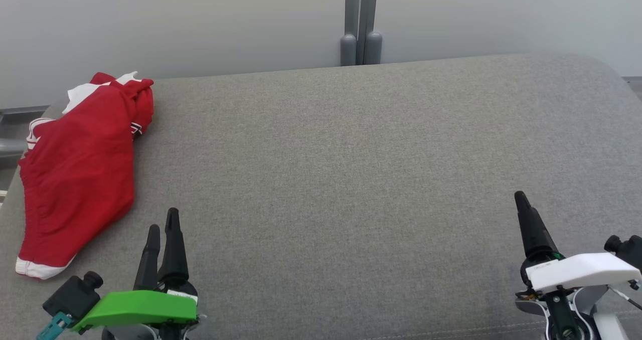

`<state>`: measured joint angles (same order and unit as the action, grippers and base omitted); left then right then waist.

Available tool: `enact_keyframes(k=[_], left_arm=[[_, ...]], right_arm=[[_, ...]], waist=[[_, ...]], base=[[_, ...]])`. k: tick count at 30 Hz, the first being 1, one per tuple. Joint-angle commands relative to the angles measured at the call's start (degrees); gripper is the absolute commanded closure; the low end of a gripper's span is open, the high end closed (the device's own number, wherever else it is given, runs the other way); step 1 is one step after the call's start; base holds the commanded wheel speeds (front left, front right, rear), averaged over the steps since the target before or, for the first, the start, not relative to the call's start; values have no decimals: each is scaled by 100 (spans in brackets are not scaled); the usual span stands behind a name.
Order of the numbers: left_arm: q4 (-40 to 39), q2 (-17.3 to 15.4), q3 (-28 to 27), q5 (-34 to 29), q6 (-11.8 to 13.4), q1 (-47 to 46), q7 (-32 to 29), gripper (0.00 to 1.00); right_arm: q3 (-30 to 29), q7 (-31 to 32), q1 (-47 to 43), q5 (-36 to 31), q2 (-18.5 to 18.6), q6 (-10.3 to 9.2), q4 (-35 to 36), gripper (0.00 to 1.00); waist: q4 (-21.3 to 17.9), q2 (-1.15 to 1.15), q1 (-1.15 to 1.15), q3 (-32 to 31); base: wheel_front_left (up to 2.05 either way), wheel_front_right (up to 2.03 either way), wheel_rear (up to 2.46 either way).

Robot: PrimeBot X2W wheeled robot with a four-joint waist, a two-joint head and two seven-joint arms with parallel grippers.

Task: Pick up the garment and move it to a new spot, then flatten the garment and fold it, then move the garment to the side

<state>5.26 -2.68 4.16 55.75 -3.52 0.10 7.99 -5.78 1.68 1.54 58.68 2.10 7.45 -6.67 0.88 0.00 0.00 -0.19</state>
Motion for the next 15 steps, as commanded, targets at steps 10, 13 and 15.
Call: enact_keyframes(k=[10,13,15], left_arm=[[-148,-62,-39,-1368,128,135,150,0],[-157,-72,-42,-1633,165,189,178,0],[-140,-82,-39,-1793,196,223,199,0]], right_arm=[[419,-323,15,-1175,53,3,188,0],[486,-401,3,-1457,54,3,184,0],[541,-450,-2,-1633,54,3,163,0]], waist=[[27,0,0,-2],[38,0,0,2],[43,0,0,3]], base=[[0,0,0],[0,0,0],[0,0,0]])
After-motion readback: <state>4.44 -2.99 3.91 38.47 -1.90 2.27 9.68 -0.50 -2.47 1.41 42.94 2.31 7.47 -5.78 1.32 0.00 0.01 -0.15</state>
